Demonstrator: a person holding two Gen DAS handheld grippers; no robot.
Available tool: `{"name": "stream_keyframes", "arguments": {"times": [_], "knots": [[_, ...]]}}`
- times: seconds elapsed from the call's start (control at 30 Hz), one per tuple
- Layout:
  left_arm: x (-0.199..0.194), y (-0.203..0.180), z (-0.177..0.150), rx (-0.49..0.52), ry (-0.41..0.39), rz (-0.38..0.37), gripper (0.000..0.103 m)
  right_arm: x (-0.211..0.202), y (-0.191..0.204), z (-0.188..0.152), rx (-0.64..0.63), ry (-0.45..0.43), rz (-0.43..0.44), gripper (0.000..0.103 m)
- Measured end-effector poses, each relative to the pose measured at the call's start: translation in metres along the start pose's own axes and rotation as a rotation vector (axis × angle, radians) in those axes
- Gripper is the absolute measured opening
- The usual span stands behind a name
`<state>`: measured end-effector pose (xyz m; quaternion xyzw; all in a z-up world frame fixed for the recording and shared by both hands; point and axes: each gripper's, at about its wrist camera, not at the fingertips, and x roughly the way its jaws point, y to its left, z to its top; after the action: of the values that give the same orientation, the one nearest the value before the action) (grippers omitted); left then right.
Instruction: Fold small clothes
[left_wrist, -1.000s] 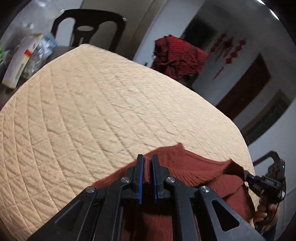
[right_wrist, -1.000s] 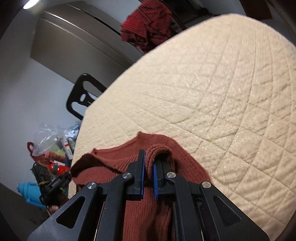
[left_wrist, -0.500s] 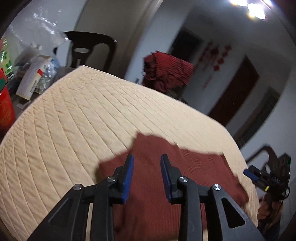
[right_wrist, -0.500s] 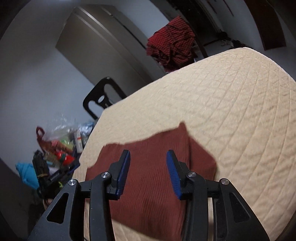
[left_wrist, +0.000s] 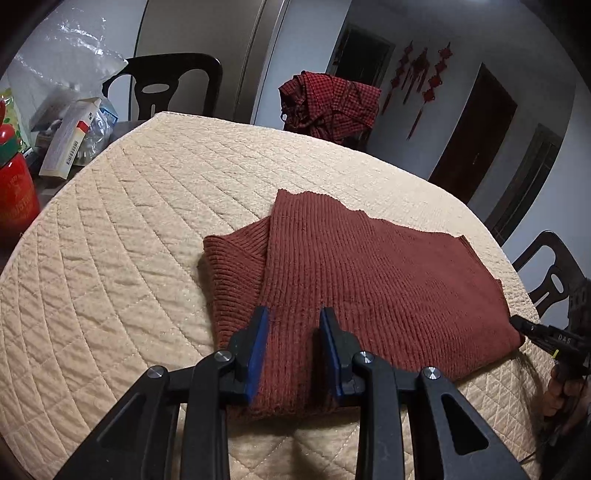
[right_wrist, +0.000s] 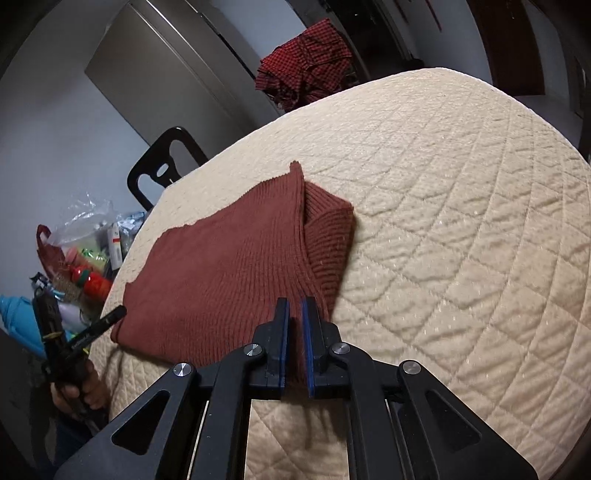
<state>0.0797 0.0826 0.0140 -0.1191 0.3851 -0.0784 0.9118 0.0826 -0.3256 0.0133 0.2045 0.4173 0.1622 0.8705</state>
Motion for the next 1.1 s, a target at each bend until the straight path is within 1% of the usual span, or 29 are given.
{"name": "stream_keyframes", "arguments": {"times": [0.1, 0.17, 0.2, 0.23, 0.27, 0.33, 0.43, 0.5, 0.57, 0.63, 0.73, 0.83, 0.93, 1.0, 1.1], "knots": [[0.0, 0.001, 0.0, -0.012, 0.0, -0.002, 0.031, -0.005, -0.006, -0.002, 0.036, -0.005, 0.016, 0.007], [-0.004, -0.001, -0.002, -0.001, -0.006, 0.022, 0.031, -0.009, -0.004, -0.004, 0.028, -0.012, -0.006, 0.007], [-0.007, -0.002, -0.004, 0.003, -0.011, 0.035, 0.031, -0.01, -0.004, -0.006, 0.023, -0.012, -0.024, 0.012], [-0.008, -0.002, -0.006, 0.001, -0.014, 0.054, 0.031, -0.011, -0.006, -0.008, 0.026, -0.01, -0.035, 0.02], [-0.009, -0.001, -0.008, -0.003, -0.006, 0.076, 0.031, -0.012, -0.01, -0.01, 0.04, -0.012, -0.028, 0.021], [-0.012, 0.004, -0.012, -0.02, -0.004, 0.082, 0.031, -0.014, -0.016, -0.013, 0.072, -0.021, 0.001, 0.022], [-0.019, 0.003, -0.016, -0.014, 0.004, 0.115, 0.031, -0.017, -0.019, -0.016, 0.086, -0.029, 0.007, 0.022], [-0.018, 0.002, -0.02, -0.009, 0.018, 0.144, 0.032, -0.018, -0.017, -0.017, 0.076, -0.031, -0.003, 0.022], [-0.016, 0.004, -0.023, -0.018, 0.031, 0.154, 0.032, -0.019, -0.017, -0.018, 0.072, -0.033, -0.01, 0.022], [-0.017, 0.006, -0.023, -0.037, 0.034, 0.159, 0.032, -0.02, -0.016, -0.018, 0.068, -0.034, -0.023, 0.022], [-0.024, 0.001, -0.023, -0.024, 0.022, 0.171, 0.032, -0.025, -0.007, -0.018, 0.041, -0.04, -0.067, 0.022], [-0.033, -0.012, -0.017, -0.005, -0.011, 0.155, 0.032, -0.034, 0.006, -0.017, 0.018, -0.074, -0.069, 0.022], [-0.036, -0.034, -0.011, 0.041, -0.04, 0.138, 0.032, -0.041, 0.027, -0.016, -0.034, -0.117, -0.059, 0.022], [-0.03, -0.053, -0.011, 0.079, -0.026, 0.107, 0.032, -0.032, 0.043, -0.017, -0.073, -0.092, -0.031, 0.022], [-0.015, -0.078, -0.016, 0.131, 0.014, 0.073, 0.032, -0.009, 0.064, -0.022, -0.127, -0.027, 0.018, 0.022]]}}
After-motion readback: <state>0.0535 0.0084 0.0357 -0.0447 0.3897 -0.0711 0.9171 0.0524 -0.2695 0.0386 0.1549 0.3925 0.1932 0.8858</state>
